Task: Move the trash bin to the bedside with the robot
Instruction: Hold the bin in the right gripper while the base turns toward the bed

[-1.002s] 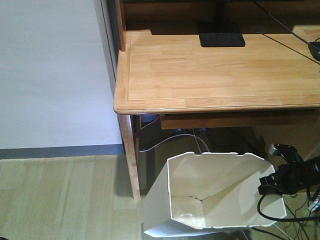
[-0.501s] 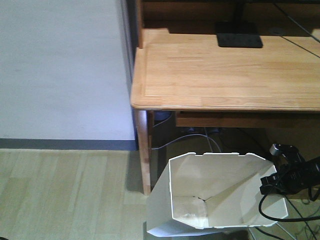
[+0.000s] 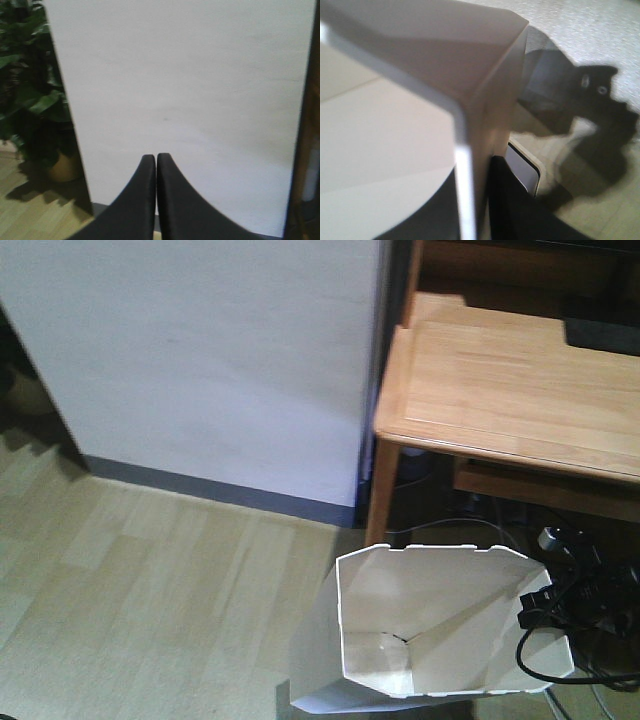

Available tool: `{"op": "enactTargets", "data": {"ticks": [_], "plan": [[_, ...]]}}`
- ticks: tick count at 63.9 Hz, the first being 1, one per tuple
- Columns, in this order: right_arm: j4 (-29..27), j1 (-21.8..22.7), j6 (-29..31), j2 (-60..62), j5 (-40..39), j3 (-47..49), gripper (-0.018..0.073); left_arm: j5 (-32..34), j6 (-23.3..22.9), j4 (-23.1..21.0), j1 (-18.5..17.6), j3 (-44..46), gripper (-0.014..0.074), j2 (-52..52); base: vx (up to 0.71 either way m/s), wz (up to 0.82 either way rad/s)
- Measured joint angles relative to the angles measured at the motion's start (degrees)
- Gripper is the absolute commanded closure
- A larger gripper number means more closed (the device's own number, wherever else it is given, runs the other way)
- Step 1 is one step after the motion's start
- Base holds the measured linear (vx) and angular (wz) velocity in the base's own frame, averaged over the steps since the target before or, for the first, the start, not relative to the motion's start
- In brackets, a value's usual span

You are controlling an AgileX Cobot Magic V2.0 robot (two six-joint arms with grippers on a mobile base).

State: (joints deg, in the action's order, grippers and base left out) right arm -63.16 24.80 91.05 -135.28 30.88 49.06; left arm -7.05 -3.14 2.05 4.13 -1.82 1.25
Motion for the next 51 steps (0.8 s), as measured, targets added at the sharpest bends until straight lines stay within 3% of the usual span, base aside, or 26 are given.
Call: {"op": "enactTargets", "data": {"ticks": [51], "plan": [[0.36, 0.0, 0.0, 0.0, 0.84, -0.05, 0.0564, 0.0, 0.0, 0.0, 0.0, 0.0, 0.0603, 0.0, -0.03, 0.41]]}}
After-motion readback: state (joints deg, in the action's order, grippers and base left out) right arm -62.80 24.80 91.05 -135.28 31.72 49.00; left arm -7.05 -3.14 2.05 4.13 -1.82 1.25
